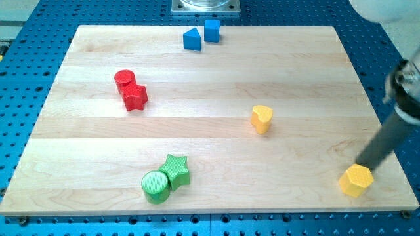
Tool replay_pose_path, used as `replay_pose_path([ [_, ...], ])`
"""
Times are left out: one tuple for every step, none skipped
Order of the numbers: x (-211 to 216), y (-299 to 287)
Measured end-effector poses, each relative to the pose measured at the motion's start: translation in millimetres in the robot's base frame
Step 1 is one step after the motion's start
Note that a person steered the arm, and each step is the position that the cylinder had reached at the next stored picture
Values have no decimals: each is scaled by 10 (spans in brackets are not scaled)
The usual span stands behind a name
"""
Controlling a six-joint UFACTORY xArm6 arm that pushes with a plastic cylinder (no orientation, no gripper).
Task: Move the yellow heart into the yellow hexagon
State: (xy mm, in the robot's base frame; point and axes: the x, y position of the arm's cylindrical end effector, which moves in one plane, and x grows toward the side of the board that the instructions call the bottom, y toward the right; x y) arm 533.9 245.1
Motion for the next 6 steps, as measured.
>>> replay_pose_path([
  [-719,-669],
  [-1089,-1506],
  [-588,-1903],
  [-100,-1142],
  [-281,-1653],
  [-598,-2035],
])
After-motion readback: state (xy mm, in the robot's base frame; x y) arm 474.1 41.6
